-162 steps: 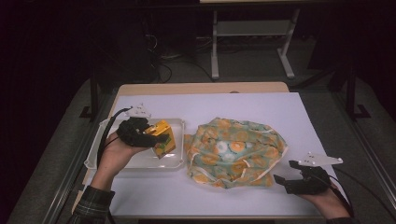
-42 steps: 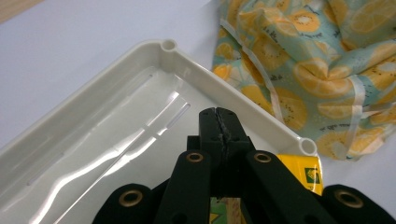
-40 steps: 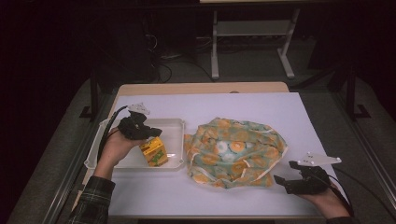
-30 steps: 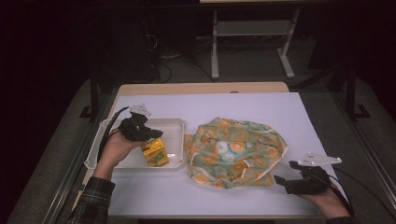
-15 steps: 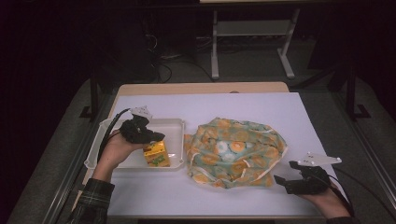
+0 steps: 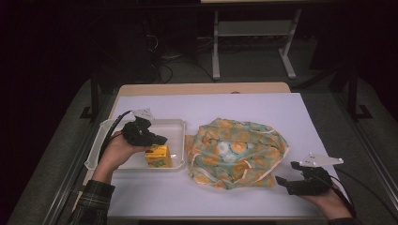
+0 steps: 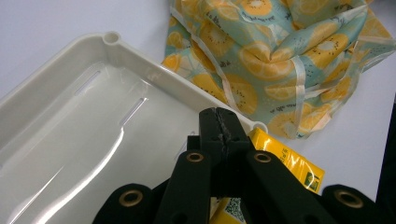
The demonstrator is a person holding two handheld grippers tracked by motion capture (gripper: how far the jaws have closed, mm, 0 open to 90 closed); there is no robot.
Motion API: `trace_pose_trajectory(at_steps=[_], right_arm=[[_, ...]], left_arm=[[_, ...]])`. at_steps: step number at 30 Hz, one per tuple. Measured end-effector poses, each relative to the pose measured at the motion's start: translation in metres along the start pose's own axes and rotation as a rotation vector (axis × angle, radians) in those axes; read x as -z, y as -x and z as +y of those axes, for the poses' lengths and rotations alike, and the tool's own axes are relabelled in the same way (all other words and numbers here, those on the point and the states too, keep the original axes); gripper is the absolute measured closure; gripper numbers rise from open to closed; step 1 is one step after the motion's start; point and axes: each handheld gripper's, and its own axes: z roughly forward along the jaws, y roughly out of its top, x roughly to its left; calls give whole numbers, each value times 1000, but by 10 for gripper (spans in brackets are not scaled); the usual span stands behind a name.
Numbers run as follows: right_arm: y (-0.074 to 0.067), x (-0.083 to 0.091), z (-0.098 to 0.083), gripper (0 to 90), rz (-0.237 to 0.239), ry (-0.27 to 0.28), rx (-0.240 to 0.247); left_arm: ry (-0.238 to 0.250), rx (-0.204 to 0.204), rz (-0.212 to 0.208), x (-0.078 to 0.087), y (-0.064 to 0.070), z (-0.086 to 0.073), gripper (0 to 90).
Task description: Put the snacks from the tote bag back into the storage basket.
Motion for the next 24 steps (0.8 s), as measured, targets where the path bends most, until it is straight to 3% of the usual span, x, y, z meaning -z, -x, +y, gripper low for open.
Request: trace_pose_trajectory(at_steps=[12, 24], right_arm=[[0, 0, -1, 174, 0, -2, -1], [0, 0, -1, 174, 0, -3, 0]], left_arm=[[28, 8, 30, 5, -3, -1, 893], [77, 46, 100, 31, -9, -8, 725]])
